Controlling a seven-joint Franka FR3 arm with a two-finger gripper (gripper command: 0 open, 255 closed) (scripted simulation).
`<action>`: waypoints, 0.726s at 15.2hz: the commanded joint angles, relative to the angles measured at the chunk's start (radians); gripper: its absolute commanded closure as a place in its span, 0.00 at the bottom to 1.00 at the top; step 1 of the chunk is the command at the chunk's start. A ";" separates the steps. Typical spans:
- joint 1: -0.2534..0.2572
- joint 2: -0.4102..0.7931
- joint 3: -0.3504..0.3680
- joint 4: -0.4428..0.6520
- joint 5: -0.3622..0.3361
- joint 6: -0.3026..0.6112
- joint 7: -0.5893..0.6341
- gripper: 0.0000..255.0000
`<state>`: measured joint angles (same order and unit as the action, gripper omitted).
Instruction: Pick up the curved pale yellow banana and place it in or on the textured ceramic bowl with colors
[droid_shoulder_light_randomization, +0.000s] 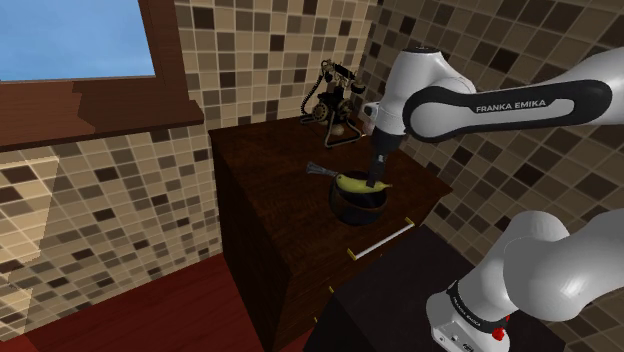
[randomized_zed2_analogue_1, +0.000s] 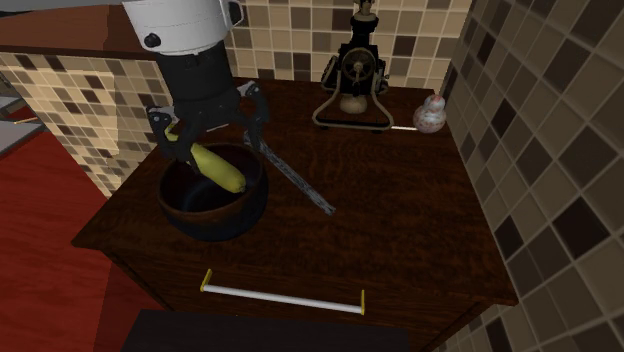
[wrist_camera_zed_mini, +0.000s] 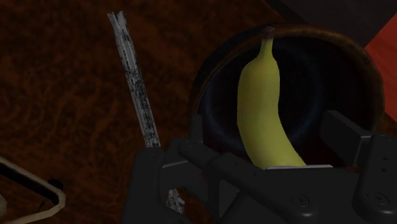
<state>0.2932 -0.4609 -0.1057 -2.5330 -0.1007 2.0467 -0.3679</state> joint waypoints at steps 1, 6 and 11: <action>0.001 -0.016 0.003 0.039 0.003 -0.056 -0.002 0.00; 0.003 -0.031 0.007 0.089 0.006 -0.120 -0.002 0.00; 0.003 -0.031 0.007 0.089 0.006 -0.120 -0.002 0.00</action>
